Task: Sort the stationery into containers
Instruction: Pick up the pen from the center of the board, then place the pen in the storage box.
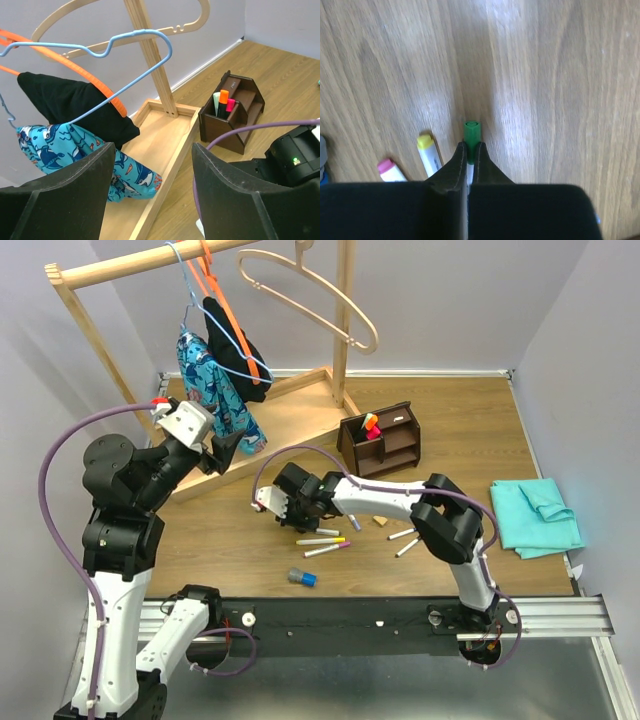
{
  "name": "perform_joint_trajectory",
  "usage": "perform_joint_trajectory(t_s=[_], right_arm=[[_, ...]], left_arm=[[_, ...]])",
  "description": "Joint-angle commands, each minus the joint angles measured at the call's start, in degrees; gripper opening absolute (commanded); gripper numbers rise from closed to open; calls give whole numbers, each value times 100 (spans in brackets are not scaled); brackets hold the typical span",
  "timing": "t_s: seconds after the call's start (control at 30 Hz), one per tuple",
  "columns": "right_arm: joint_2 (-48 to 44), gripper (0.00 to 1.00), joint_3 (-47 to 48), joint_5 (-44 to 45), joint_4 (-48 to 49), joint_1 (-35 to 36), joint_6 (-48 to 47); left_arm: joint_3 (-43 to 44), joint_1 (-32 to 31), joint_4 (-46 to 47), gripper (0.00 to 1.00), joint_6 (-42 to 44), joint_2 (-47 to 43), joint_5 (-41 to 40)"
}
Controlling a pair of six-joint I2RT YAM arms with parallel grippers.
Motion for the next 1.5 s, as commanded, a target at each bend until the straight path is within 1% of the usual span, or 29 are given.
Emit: perform_joint_trajectory(t_s=[0.0,0.07,0.1,0.17,0.23,0.27,0.3,0.33,0.37,0.4,0.43,0.47,0.5,0.53,0.57,0.6,0.63,0.7,0.73,0.93,1.03,1.17,1.47], right_arm=[[-893,1,-85,202,-122,-63,124],[-1246,1,-138,26,-96,-151,247],[-1578,1,-173,-70,-87,-274,378],[-1879,1,-313,-386,-61,-450,537],[-2344,1,-506,-598,114,-880,887],[-2520,1,-586,-738,211,-1055,1029],[-2696,1,-717,-1035,351,-1449,1169],[-3072,1,-857,-1169,735,-1635,1406],[-3276,1,-1181,-1275,948,-1811,1478],[-3461,1,-1367,-1389,1176,-2057,1539],[-3680,1,-1534,-1372,1701,-2155,1679],[-3978,1,-1857,-1346,1958,-2234,1750],[-4120,1,-1965,-1250,2187,-2357,1820],[-4200,1,-2097,-1171,2633,-2410,1969],[-4340,1,-2194,-1101,2855,-2428,2040],[-4385,1,-2360,-943,3127,-2489,2084],[-4403,1,-2431,-837,3556,-2516,2189],[-4368,1,-2607,-574,3954,-2577,2252],[-4333,1,-2660,-477,4347,-2604,2295],[-4000,1,-2906,113,5562,-2727,2208],[-3824,1,-2924,175,5976,-2885,2225],[-3350,1,-2889,183,6478,-3078,2331],[-2365,1,-2713,-124,7541,-3333,2709]], left_arm=[[132,47,38,71,127,160,429],[71,47,64,71,250,161,613],[1,47,108,71,329,82,823],[-210,39,108,72,628,12,1000],[-359,30,-110,72,908,-41,1246],[-395,21,-207,72,1240,-42,1308],[-430,12,-313,72,1392,-42,1378],[-500,-40,-479,72,1524,-42,1405],[-535,-84,-542,72,1777,-33,1431],[-570,-137,-577,72,1841,-15,1431],[-614,-207,-656,72,1928,2,1397],[-632,-399,-735,72,2008,37,1335],[-624,-523,-831,72,2191,142,1265],[-589,-663,-1041,72,2254,213,1151],[-571,-995,-1191,72,2350,292,976],[-536,-1146,-1375,72,2604,475,905],[-483,-1296,-1743,72,2684,581,861],[-509,-1524,-1939,73,2746,818,877],[-614,-1587,-1992,73,2764,863,895],[-931,-2017,-1993,73,2685,1074,895],[-975,-2123,-1914,73,2615,1215,904],[-1054,-2246,-1764,72,2510,1443,930],[-1230,-2493,-1386,72,2105,1857,1036]])
